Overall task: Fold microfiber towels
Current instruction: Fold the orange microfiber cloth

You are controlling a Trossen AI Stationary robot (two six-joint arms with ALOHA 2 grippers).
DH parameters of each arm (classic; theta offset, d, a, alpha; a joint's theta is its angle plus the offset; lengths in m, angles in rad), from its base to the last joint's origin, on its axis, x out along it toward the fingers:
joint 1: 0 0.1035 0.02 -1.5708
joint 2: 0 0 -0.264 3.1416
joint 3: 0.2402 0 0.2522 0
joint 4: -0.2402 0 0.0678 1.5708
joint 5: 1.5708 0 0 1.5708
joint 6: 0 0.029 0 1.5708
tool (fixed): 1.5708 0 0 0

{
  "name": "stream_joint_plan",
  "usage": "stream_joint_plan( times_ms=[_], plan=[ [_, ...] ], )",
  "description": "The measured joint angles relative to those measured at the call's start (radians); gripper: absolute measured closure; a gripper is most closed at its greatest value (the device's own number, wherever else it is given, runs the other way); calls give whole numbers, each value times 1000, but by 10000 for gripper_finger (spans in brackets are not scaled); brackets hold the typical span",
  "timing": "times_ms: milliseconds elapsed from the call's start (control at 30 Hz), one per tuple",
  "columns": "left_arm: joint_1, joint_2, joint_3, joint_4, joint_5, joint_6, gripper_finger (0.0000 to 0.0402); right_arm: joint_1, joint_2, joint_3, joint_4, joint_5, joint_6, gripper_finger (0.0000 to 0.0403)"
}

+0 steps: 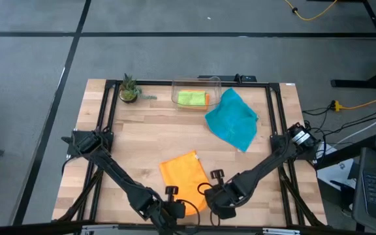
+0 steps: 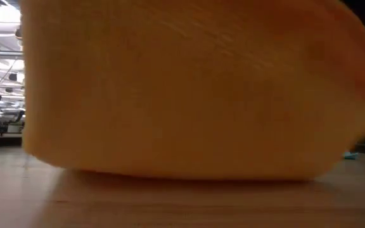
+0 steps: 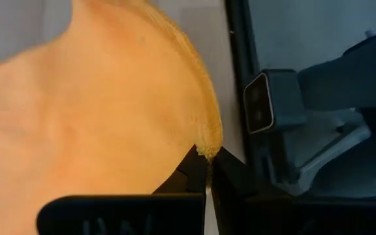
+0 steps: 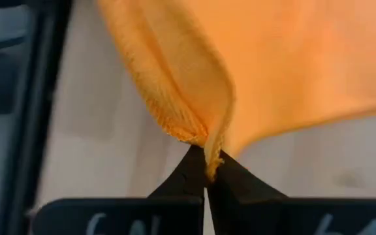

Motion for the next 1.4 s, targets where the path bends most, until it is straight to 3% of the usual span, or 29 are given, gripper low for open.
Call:
stream_joint_plan(
  times_ms=[167,433,600,1000,1400],
  plan=[
    [2,-2,58,-148,-43,4,401,10,-2,70,-91,232,-53,399],
    [10,-3,76,-379,-131,-28,401,-55,-3,49,-64,361,-115,399],
    [41,-3,55,-465,-136,-84,401,-122,-3,-18,46,369,-144,399],
    [121,-3,-71,-479,-126,-99,401,-248,-3,-134,224,395,-205,399],
    [130,-3,-125,-478,-124,-134,401,-307,-3,-220,362,334,-215,399]
  ],
)
